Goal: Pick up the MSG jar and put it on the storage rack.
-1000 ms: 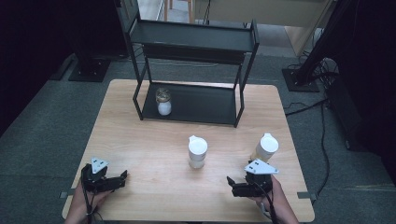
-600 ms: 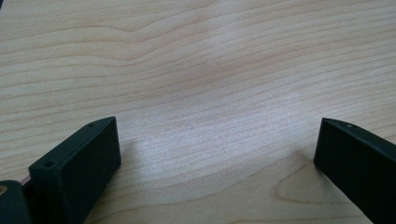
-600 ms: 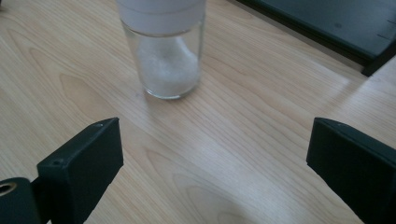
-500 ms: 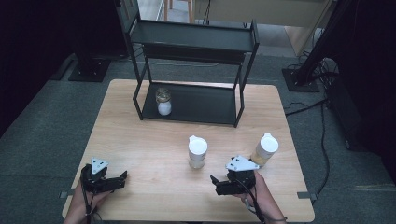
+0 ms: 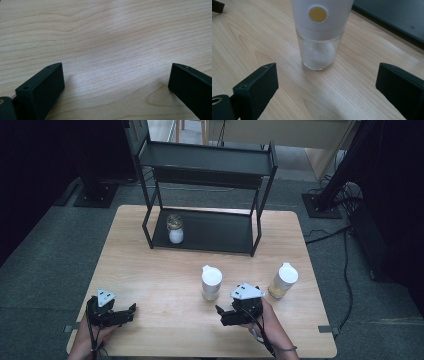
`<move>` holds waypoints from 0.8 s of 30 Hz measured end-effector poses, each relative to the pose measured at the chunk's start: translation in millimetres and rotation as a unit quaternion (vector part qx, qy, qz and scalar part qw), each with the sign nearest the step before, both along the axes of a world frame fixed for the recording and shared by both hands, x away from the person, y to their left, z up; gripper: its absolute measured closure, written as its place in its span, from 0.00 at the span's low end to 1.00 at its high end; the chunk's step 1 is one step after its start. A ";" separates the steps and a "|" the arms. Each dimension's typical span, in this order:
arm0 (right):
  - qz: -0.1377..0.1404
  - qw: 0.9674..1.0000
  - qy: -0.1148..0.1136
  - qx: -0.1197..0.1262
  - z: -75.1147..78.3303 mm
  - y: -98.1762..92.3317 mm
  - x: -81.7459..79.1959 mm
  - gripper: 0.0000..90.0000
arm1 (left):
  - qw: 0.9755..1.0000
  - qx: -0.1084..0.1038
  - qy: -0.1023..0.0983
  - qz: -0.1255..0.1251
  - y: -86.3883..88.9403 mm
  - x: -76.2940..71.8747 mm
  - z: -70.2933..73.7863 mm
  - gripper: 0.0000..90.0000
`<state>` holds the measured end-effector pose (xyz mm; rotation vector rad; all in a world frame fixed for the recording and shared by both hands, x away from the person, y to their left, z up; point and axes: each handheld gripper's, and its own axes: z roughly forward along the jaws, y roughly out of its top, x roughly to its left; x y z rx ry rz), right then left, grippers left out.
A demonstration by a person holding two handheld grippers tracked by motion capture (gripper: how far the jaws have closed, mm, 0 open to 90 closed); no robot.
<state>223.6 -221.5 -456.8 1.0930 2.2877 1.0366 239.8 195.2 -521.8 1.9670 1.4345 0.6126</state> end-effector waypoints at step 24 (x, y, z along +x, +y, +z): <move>0.008 1.000 -0.005 0.005 4.3 29.8 20.3 0.06 | 1.000 0.001 0.001 -0.006 0.6 0.6 0.2 0.01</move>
